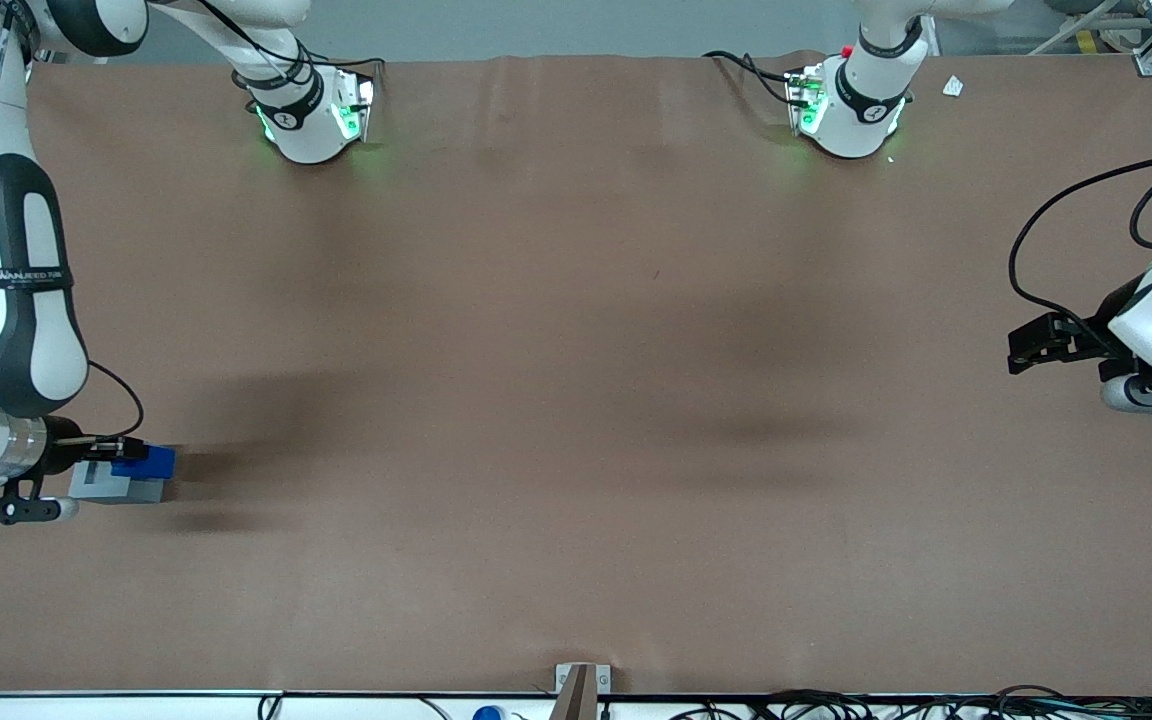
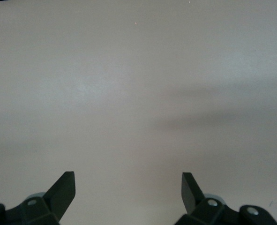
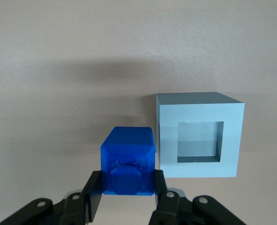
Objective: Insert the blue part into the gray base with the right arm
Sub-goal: 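Lift the blue block and carry it over the gray base's hole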
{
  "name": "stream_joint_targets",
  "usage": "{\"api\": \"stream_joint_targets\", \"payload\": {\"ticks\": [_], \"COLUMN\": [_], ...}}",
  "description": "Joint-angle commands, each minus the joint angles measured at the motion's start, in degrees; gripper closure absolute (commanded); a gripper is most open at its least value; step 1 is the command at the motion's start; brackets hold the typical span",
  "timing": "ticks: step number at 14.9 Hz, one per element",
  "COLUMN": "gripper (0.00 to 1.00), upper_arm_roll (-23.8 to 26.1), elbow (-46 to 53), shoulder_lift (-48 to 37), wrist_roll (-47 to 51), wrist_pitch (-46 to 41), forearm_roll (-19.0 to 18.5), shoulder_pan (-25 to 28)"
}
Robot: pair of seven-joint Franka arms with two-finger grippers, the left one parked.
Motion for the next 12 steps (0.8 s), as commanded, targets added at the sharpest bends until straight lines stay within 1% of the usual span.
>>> {"api": "stream_joint_targets", "payload": {"ticks": [1, 7, 12], "gripper": [0.76, 0.76, 0.76], "upper_arm_roll": [0.6, 0.4, 0.4], "elbow": [2.1, 6.7, 7.5], "shoulder_lift": [0.0, 0.0, 0.2], "wrist_roll": [-0.5, -2.1, -3.8], "wrist_pitch": [-3.3, -9.1, -8.7], "forearm_roll": [-0.8, -1.1, -1.0], "shoulder_pan": [-0.4, -1.3, -3.5]}}
